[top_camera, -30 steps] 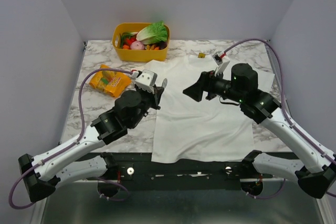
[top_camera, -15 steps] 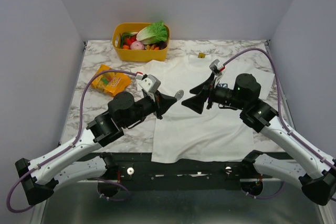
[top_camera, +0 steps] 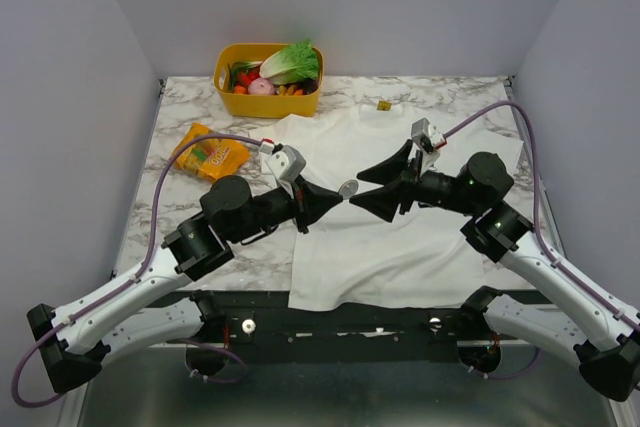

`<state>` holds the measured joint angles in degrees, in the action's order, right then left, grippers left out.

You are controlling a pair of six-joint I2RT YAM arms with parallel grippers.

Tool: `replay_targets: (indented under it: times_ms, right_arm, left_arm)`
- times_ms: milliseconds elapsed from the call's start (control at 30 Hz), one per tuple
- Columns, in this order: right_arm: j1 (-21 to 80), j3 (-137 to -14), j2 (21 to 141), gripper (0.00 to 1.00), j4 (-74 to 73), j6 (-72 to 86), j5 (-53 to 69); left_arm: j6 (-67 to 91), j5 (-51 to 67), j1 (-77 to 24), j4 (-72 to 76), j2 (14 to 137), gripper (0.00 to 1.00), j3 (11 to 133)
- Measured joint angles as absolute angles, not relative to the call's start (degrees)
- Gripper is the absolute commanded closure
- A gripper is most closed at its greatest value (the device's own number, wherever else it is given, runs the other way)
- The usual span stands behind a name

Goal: Pin the brooch onto the clothing

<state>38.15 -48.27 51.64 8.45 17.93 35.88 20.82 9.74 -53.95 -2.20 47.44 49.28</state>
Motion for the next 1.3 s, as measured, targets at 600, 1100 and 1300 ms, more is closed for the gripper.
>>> replay_targets:
  times_ms: [600,1100,1300]
  right_arm:
    - [37.76,-46.96,51.05,1.00,13.13,18.39,40.45]
    - [37.78,-46.78,50.74,0.99,13.87,18.35,42.22]
    - [37.54,-46.74,50.57,0.82,13.89,17.85,42.63]
  left_arm:
    - [21.37,14.24,-53.30,-1.85,45.80,0.79,49.45]
    - [21.87,16.19,-53.28,-1.13,46.85,1.00,50.24]
    - [21.93,16.25,-53.21,-0.73,47.29,1.00,50.41]
